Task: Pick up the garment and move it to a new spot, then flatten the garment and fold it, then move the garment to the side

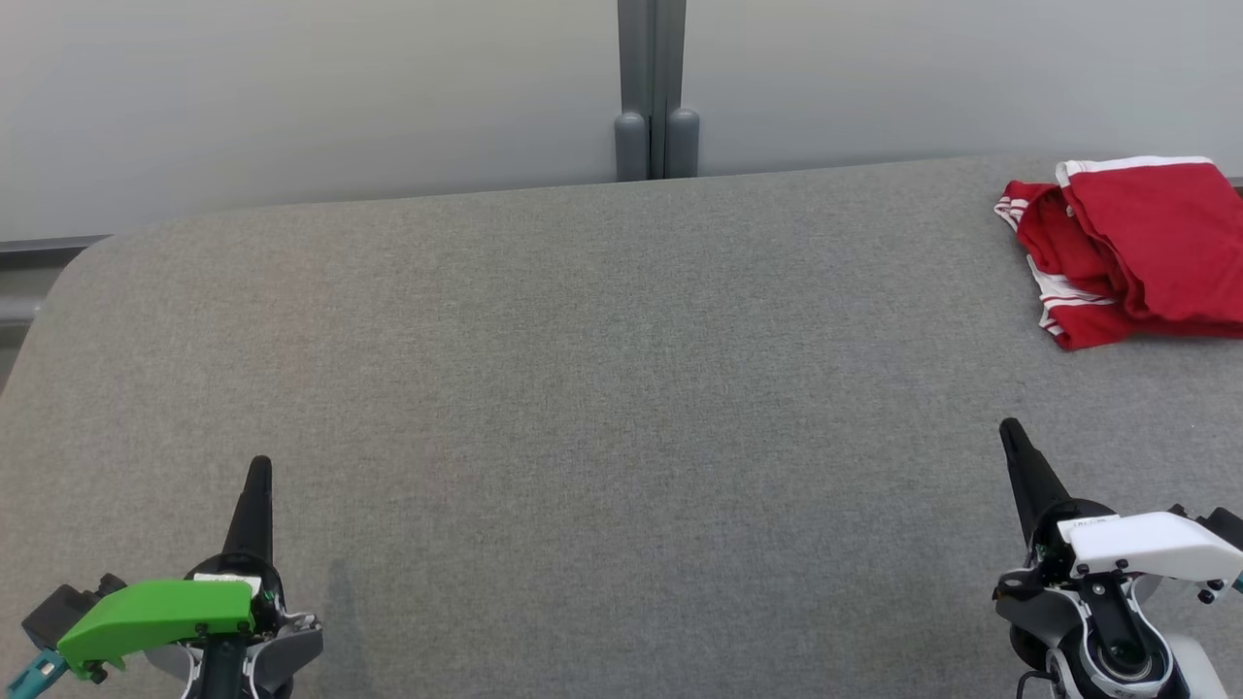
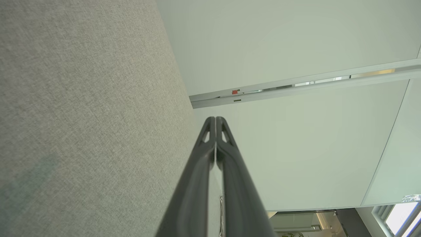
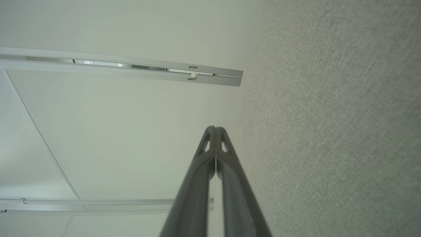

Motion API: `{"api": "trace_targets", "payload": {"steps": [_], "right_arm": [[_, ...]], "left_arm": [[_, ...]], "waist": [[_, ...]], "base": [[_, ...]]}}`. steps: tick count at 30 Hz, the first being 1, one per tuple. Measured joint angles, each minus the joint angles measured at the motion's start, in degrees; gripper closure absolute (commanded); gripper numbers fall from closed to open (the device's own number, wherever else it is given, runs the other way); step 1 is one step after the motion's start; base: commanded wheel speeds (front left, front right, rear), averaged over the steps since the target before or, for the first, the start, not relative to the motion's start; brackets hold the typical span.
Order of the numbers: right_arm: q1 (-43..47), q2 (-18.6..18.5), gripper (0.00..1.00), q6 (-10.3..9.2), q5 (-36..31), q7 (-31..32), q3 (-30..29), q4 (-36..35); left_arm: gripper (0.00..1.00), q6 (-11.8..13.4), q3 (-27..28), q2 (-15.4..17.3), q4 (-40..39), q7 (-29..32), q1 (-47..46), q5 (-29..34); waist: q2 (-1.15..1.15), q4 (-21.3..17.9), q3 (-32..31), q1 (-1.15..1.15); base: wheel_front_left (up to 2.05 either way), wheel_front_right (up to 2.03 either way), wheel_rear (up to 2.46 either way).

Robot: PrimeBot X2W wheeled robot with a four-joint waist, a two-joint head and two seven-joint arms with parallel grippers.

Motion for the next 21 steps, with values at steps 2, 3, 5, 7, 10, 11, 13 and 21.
{"api": "trace_targets", "payload": {"steps": [2, 3, 5, 7, 10, 11, 13, 21], "right_arm": [[-0.05, 0.01, 1.0, 0.0, 0.81, 0.21, -0.07, 0.04], [-0.12, 0.02, 1.0, 0.0, 1.24, 0.25, -0.1, 0.07], [-0.19, 0.04, 1.0, 0.0, 2.03, 0.48, -0.16, 0.09], [-0.2, 0.05, 1.0, 0.0, 2.87, 0.68, -0.22, 0.13], [-0.27, 0.09, 1.0, 0.0, 4.05, 0.92, -0.3, 0.2], [-0.3, 0.09, 1.0, 0.0, 4.46, 0.99, -0.34, 0.21], [-0.34, 0.1, 1.0, 0.0, 5.2, 1.23, -0.41, 0.25], [-0.64, 0.19, 1.0, 0.0, 8.25, 1.92, -0.64, 0.41]], "left_arm": [[1.0, -0.13, 0.07, 0.0, -0.01, 0.23, -0.01, -0.74], [1.0, -0.14, 0.09, -0.01, -0.01, 0.33, -0.02, -1.21], [1.0, -0.21, 0.16, -0.01, -0.01, 0.54, -0.03, -2.23], [1.0, -0.24, 0.23, -0.02, -0.01, 0.7, -0.05, -2.87], [1.0, -0.44, 0.33, -0.03, -0.01, 1.07, -0.09, -4.04], [1.0, -0.48, 0.37, -0.03, -0.01, 1.18, -0.1, -4.44], [1.0, -0.63, 0.44, -0.04, -0.02, 1.27, -0.14, -5.38], [1.0, -0.91, 0.7, -0.09, -0.04, 2.19, -0.36, -8.21]], "waist": [[0.0, 0.01, -0.04, 0.0], [0.0, 0.02, -0.07, 0.0], [0.0, 0.03, -0.12, 0.0], [0.0, 0.05, -0.16, 0.0], [0.0, 0.06, -0.23, 0.0], [0.0, 0.07, -0.26, 0.0], [0.0, 0.09, -0.3, 0.0], [0.0, 0.14, -0.49, 0.0]], "base": [[0.0, 0.0, 0.0], [0.0, 0.0, 0.0], [0.0, 0.0, 0.0], [0.0, 0.0, 0.0], [0.0, 0.0, 0.0], [0.0, 0.0, 0.0], [0.0, 0.0, 0.0], [0.0, 0.0, 0.0]]}}
